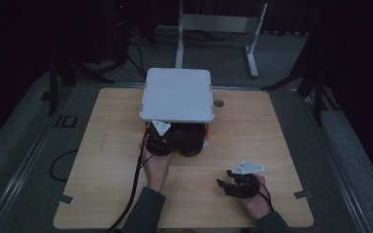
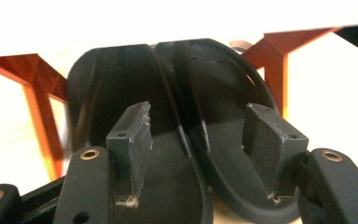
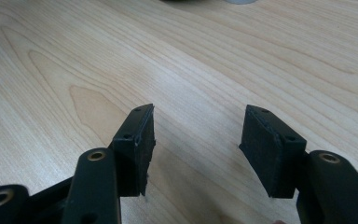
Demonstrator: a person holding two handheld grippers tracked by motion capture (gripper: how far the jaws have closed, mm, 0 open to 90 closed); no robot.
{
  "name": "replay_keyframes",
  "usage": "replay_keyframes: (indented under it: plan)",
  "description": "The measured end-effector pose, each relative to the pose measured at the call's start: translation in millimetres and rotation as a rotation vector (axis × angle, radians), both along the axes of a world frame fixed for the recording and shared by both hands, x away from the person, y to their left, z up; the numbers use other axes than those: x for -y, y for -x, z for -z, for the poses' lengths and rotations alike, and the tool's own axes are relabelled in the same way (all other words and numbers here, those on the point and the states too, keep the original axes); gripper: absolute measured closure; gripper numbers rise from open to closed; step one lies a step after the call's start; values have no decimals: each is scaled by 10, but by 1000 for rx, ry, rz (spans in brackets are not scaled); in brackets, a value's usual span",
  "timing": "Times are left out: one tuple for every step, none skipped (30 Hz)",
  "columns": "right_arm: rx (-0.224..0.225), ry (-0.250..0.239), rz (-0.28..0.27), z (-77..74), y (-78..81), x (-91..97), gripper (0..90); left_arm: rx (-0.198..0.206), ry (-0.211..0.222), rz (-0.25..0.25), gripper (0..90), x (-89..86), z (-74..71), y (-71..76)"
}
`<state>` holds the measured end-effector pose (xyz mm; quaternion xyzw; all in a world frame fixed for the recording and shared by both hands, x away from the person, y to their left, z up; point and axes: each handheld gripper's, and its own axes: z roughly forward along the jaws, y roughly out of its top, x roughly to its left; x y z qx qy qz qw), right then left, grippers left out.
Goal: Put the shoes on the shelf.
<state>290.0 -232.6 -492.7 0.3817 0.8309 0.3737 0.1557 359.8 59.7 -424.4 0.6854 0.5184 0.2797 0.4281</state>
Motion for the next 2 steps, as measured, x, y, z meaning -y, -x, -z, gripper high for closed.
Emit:
replay_keyframes:
  plan:
    - [1, -1, 0, -3, 1, 2, 440, 13, 5, 13, 423, -29, -7, 41]
    - [4, -3, 2, -5, 0, 5, 440, 28, 3, 22, 423, -61, -16, 82]
